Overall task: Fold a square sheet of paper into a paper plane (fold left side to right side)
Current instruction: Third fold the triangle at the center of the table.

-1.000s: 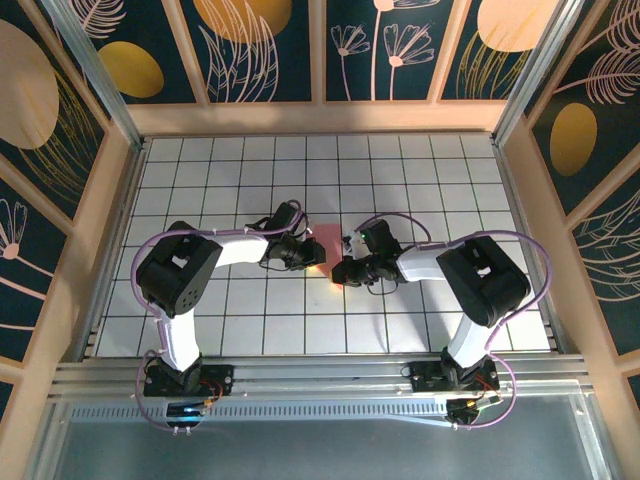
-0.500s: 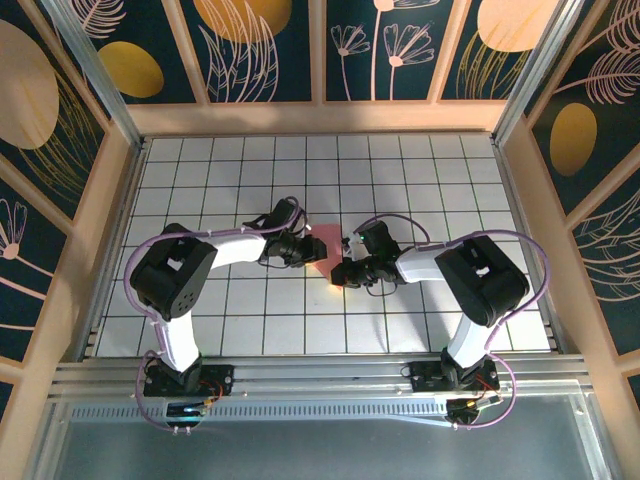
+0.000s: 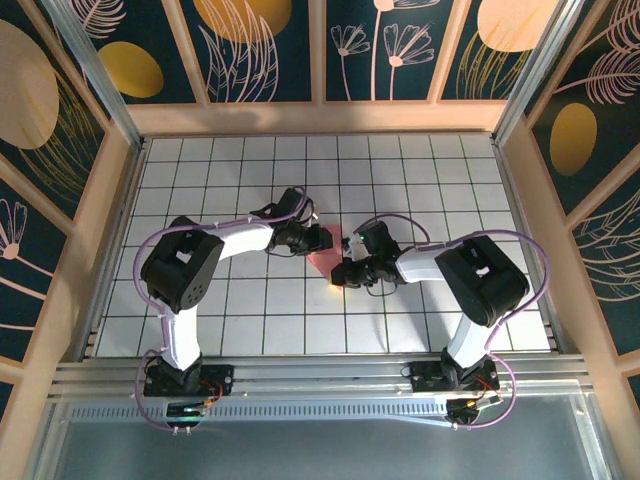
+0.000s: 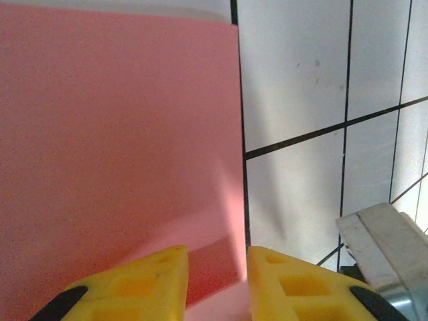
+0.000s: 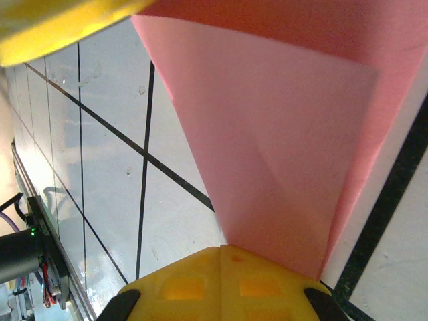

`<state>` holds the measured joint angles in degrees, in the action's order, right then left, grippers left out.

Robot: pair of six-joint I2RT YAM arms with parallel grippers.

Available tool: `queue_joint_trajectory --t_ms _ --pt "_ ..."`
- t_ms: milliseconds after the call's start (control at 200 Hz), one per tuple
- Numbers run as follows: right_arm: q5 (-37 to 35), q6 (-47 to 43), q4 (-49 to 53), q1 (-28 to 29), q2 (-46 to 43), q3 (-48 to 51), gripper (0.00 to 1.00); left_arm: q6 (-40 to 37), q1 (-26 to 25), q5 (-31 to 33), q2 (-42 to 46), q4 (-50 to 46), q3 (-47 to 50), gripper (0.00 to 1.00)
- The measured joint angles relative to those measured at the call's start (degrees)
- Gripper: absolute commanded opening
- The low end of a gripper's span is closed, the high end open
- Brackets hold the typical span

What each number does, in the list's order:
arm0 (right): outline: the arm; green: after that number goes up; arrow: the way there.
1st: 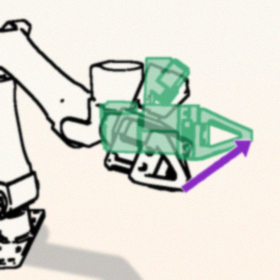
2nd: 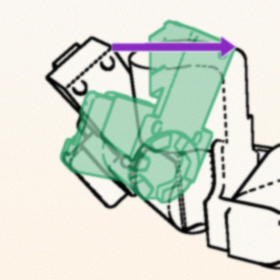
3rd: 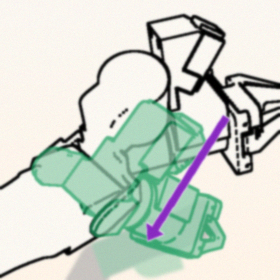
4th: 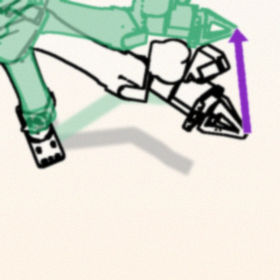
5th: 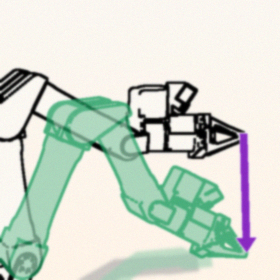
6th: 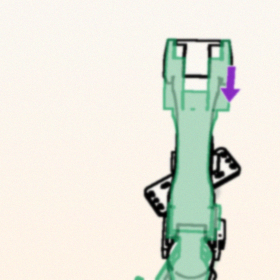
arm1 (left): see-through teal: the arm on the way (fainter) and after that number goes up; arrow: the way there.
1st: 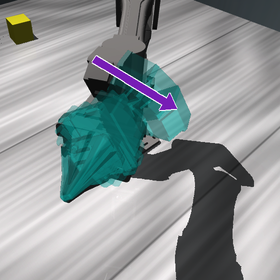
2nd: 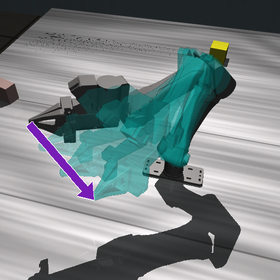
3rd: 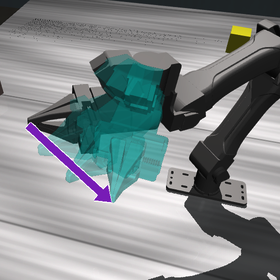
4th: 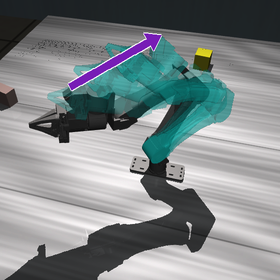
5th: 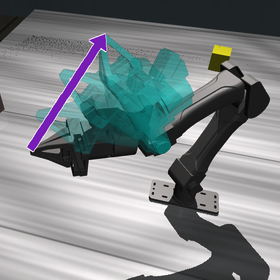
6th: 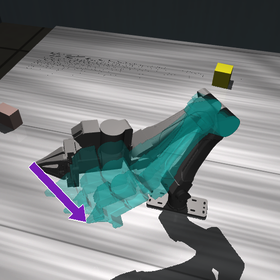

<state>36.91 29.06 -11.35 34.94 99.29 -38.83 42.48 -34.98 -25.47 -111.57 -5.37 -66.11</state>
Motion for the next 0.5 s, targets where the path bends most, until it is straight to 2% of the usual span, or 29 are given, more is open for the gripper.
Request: queue_joint_trajectory --t_ms 500 --pt "0.0 0.0 0.4 0.0 0.0 -0.1 0.02 -0.4 0.2 0.0 -1.3 0.2 1.4 0.27"
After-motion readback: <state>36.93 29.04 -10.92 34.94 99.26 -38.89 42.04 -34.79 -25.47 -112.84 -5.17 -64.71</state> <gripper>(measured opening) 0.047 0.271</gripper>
